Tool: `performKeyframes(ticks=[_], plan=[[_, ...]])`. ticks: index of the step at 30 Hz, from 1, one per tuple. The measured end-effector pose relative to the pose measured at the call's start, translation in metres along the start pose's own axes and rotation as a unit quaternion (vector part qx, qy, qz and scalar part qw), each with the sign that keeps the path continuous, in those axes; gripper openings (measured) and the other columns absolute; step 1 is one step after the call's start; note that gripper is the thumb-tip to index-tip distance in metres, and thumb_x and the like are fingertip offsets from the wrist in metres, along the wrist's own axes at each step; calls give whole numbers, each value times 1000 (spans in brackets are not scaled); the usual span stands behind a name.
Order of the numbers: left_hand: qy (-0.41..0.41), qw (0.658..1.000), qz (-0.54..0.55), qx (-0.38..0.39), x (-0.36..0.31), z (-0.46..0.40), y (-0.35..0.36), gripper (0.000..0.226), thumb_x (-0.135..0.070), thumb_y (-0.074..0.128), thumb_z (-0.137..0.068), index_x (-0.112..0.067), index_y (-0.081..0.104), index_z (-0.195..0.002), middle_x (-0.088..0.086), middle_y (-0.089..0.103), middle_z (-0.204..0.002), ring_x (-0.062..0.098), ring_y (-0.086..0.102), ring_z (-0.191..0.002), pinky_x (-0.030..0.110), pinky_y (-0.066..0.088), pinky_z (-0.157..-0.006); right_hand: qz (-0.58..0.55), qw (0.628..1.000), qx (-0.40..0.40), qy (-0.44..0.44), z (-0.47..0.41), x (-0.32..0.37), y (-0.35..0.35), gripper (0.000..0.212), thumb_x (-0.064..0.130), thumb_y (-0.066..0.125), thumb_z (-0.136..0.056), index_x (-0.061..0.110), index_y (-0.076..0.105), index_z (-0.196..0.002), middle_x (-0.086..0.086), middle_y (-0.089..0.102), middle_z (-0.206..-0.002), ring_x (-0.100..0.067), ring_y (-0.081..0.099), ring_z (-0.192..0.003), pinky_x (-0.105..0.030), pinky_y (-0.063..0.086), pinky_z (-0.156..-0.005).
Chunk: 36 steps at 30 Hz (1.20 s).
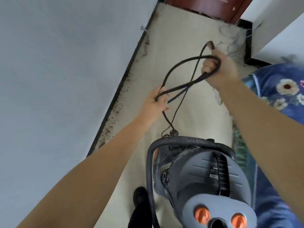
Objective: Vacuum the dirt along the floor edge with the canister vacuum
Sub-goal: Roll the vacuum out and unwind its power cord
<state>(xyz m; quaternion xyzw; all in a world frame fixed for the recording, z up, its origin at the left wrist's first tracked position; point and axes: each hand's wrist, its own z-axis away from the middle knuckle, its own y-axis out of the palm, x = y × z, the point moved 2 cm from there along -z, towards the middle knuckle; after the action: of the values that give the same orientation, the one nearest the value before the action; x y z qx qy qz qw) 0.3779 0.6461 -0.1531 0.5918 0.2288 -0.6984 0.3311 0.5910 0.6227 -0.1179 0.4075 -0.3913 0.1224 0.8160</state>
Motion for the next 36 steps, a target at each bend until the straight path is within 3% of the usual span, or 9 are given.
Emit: performKeyframes(ticks=[2, 4, 6, 11, 17, 21, 26, 30, 36], plan=[[58, 997, 53, -2, -35, -12, 18, 27, -9, 30, -103, -7, 49, -84, -11, 36, -48, 2, 36, -43, 21, 48, -52, -84, 991, 89, -45, -1, 54, 27, 20, 10, 43, -97, 14, 49, -78, 6, 28, -47, -6, 21, -35, -17, 17, -35], [110, 990, 91, -4, -74, -26, 34, 31, -15, 31, -104, -9, 50, -80, -10, 34, -47, 6, 34, -43, 22, 42, -47, -182, 966, 158, -95, 11, 105, 48, 25, 4, 44, -88, 9, 44, -64, 2, 34, -48, -10, 28, -34, -17, 23, -34], [113, 986, 117, -21, -99, -35, 40, 33, -18, 33, -104, -11, 51, -77, -8, 32, -46, 7, 30, -41, 21, 35, -43, -254, 943, 170, -130, 26, 145, 46, 25, 3, 45, -79, 2, 47, -55, -3, 37, -47, -14, 35, -33, -18, 30, -34], [9, 995, 102, -23, -77, -15, 48, 32, -25, 36, -103, -15, 49, -75, -10, 28, -43, 7, 23, -40, 19, 25, -40, -28, 989, -83, -121, 69, 170, -27, 11, 8, 48, -70, 13, 45, -61, 8, 38, -47, -5, 26, -35, -16, 19, -34], [-92, 992, 72, 49, -48, 42, 112, 35, -25, 32, -104, -15, 47, -75, -10, 29, -36, 1, 23, -32, 15, 18, -35, 19, 981, -182, -57, 147, 148, -143, 32, 6, 34, -100, 19, 37, -72, 9, 28, -41, -5, 21, -30, -15, 18, -31], [-129, 984, 111, 50, -44, 88, 162, 34, -25, 38, -103, -13, 51, -74, -11, 40, -45, 7, 38, -47, 15, 23, -38, 97, 969, -200, -108, 208, 178, -187, 25, 11, 38, -102, 19, 49, -82, 10, 25, -46, -3, 18, -33, -15, 17, -31], [-183, 965, 186, -2, -47, 146, 222, 36, -25, 40, -102, -12, 55, -73, 4, 63, -75, 16, 65, -75, 28, 55, -61, 168, 945, -141, -244, 294, 226, -193, 23, 14, 33, -105, 20, 54, -98, 10, 25, -49, -4, 17, -41, -16, 18, -38], [-217, 954, 199, -53, -46, 194, 261, 34, -21, 44, -101, -11, 55, -71, 8, 67, -75, 20, 66, -72, 28, 56, -54, 249, 921, -53, -296, 360, 232, -210, 23, 13, 31, -106, 23, 50, -99, 12, 26, -50, -4, 17, -42, -16, 18, -40], [-263, 962, 78, -1, -36, 267, 296, 31, -24, 47, -99, -9, 56, -74, 11, 70, -70, 22, 68, -70, 29, 52, -56, 220, 940, -93, -243, 443, 204, -261, 27, 9, 30, -105, 21, 37, -82, 14, 27, -47, 0, 18, -37, -13, 15, -35]])
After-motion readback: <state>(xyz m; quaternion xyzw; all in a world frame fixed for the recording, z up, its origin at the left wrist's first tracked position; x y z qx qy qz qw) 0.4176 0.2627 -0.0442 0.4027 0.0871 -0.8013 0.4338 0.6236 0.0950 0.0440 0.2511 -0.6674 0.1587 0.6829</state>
